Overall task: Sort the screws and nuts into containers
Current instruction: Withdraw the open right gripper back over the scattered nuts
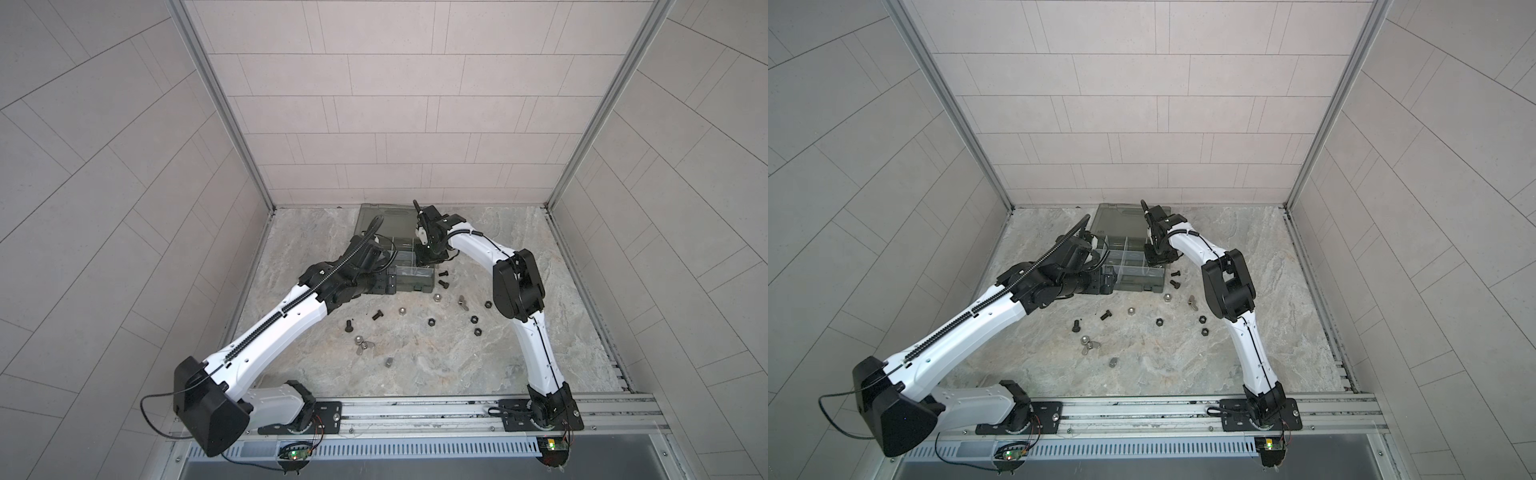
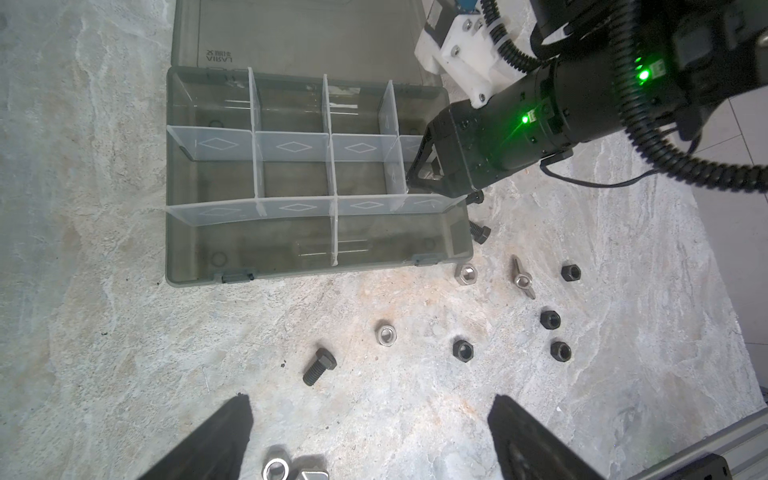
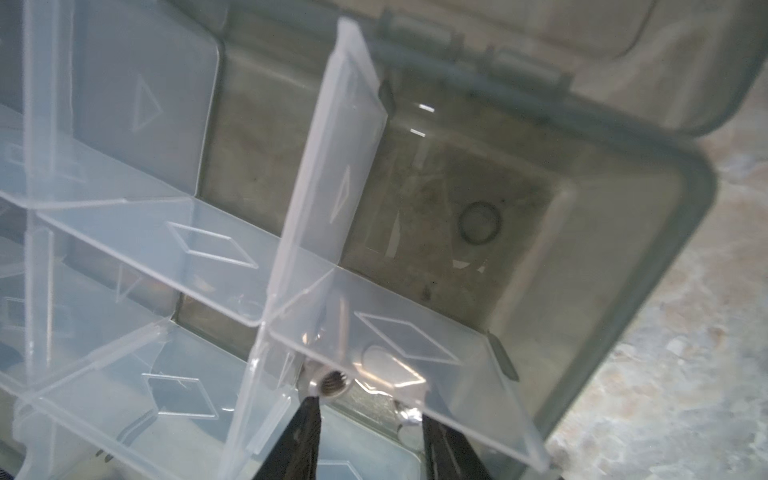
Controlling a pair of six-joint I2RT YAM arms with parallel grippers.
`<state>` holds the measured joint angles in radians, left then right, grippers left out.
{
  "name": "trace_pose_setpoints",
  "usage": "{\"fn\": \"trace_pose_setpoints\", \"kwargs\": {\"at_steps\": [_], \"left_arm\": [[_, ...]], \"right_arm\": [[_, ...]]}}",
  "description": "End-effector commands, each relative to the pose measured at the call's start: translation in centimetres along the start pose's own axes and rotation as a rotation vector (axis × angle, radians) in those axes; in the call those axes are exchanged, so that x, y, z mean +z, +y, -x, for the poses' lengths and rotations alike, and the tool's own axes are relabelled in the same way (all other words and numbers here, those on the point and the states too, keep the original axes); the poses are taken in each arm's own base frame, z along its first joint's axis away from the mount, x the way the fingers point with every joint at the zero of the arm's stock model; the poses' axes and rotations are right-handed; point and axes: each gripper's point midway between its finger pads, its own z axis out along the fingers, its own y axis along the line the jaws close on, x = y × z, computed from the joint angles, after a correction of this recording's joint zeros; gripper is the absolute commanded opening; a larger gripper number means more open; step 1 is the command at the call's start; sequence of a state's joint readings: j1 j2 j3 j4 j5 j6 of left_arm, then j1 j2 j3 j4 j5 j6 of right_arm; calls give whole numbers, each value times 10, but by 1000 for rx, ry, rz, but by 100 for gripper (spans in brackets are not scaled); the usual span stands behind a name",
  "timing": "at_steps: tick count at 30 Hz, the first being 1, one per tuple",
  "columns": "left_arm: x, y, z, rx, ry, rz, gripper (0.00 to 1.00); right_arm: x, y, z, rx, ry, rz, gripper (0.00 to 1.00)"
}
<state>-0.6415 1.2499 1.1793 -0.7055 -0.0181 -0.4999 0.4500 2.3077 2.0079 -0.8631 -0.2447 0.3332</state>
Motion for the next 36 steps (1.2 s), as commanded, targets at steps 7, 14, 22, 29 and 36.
{"fn": "trace_pose_setpoints", "kwargs": {"at_steps": [7,14,22,29,36], "left_arm": [[-16,10,-21,-33,-15,-39,96],[-18,24,-62,-93,18,-68,95],[-28,29,-83,-144,13,-112,95],[-26,37,-86,-122,33,-63,95],[-8,32,-90,-133,71,-72,95]], "right_arm": [[-82,11,-14,-50,-99,-38,43],[-105,7,-73,-55,-97,-31,44],[-100,-17,-132,-33,-57,-78,43],[-95,-26,-155,-48,-37,-96,44],[-74,-47,-158,-38,1,-172,44]]}}
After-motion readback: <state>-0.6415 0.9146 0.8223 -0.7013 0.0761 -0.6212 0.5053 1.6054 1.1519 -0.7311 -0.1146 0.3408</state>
